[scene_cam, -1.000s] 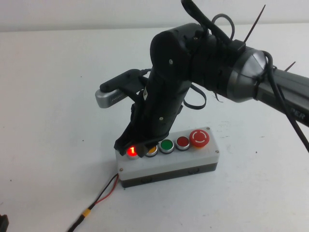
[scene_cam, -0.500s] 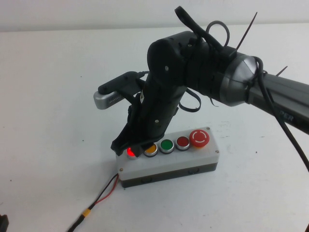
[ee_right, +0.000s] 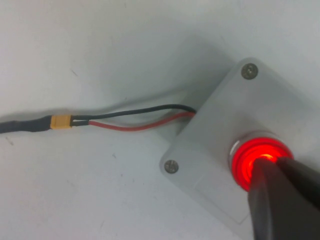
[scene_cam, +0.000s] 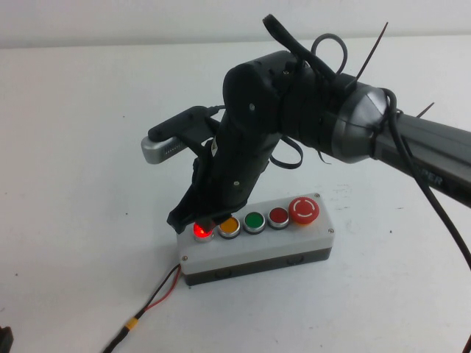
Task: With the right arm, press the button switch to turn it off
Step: Press the button to turn off
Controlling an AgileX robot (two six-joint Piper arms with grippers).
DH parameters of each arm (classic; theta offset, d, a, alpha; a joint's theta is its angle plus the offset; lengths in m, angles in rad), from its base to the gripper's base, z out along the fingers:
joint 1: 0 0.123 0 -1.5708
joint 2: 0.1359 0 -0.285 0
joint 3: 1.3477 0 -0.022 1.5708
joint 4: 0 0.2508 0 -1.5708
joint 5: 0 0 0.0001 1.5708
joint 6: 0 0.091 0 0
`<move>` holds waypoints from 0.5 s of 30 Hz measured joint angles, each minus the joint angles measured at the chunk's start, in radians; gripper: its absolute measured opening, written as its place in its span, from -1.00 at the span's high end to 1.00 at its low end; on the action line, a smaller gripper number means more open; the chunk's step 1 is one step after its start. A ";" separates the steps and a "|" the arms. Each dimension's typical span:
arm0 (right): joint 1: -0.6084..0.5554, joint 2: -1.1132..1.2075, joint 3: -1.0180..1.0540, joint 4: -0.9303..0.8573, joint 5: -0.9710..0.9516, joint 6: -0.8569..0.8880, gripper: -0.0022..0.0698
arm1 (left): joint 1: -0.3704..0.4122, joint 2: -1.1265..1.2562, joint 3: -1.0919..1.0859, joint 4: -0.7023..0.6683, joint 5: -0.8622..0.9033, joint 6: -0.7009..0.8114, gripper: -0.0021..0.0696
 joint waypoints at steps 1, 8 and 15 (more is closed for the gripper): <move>0.000 0.000 0.000 -0.003 -0.002 0.000 0.98 | 0.000 0.000 0.000 0.000 0.000 0.000 0.95; 0.000 0.006 -0.002 -0.008 -0.004 0.000 0.98 | 0.000 0.000 0.000 0.000 0.000 0.000 0.95; -0.002 0.011 -0.005 -0.008 0.000 0.000 0.98 | 0.000 0.000 0.000 0.000 0.000 0.000 0.95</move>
